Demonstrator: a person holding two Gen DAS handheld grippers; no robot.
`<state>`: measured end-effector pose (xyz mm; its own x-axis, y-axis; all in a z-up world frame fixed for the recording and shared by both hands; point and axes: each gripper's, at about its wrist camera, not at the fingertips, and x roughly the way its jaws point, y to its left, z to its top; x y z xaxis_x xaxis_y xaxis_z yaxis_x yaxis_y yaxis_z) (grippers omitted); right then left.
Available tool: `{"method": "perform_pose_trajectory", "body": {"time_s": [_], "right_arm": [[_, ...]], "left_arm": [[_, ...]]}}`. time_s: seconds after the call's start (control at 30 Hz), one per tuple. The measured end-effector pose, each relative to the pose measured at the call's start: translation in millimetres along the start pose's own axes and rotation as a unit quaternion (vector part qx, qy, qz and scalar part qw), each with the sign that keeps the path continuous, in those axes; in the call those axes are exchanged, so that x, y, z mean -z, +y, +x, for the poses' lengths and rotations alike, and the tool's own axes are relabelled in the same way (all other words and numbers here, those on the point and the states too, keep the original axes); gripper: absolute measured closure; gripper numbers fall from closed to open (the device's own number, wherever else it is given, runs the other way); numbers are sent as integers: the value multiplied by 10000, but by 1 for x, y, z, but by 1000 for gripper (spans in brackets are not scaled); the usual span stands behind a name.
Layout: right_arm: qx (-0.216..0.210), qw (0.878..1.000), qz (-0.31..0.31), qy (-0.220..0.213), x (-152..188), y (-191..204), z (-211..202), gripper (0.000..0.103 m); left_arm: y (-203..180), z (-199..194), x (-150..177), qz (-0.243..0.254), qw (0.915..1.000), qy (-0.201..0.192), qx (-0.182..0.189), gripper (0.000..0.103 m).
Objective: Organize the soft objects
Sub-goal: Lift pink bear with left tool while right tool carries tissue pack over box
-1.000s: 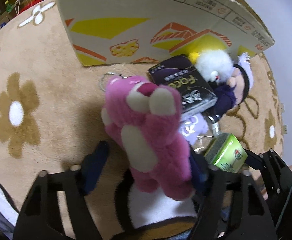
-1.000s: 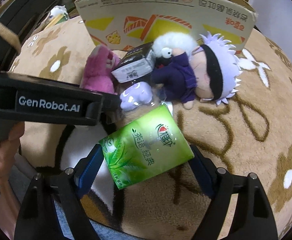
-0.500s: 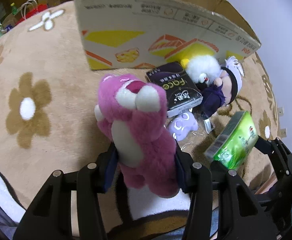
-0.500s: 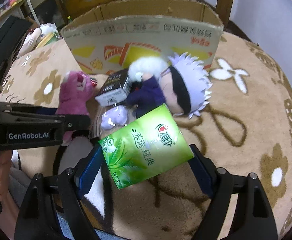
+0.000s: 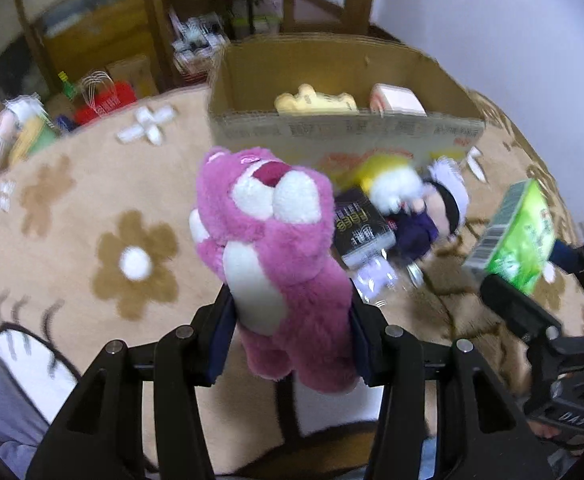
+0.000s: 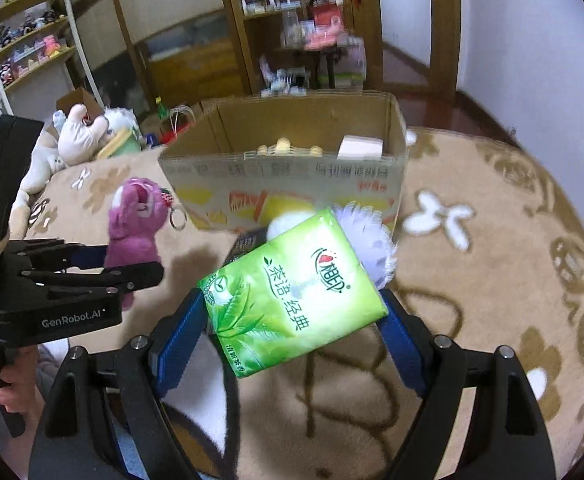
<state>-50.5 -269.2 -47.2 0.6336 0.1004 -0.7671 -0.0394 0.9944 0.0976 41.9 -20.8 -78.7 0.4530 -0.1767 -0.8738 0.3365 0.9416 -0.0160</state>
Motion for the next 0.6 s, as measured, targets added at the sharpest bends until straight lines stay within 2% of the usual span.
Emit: {"method": "perform_pose_trajectory", "body": {"time_s": [0.23, 0.4, 0.47, 0.5, 0.6], "right_arm": [[279, 9945, -422, -918, -18, 13, -27, 15], [223, 9890, -444, -1394, -34, 12, -46, 15], [209, 9872, -386, -1533, -42, 8, -52, 15], [203, 9865, -367, -1585, -43, 6, -54, 15], [236, 9818, -261, -1866, -53, 1, -62, 15]], "left_arm": [[10, -45, -8, -37, 9952, -961, -184, 55], [6, -71, -13, 137, 9877, -1545, -198, 55], [3, -79, -14, 282, 9826, -1802, -341, 55], [0, -84, -14, 364, 9773, -2036, -449, 55], [-7, -92, -18, 519, 9683, -2383, -537, 55]]}}
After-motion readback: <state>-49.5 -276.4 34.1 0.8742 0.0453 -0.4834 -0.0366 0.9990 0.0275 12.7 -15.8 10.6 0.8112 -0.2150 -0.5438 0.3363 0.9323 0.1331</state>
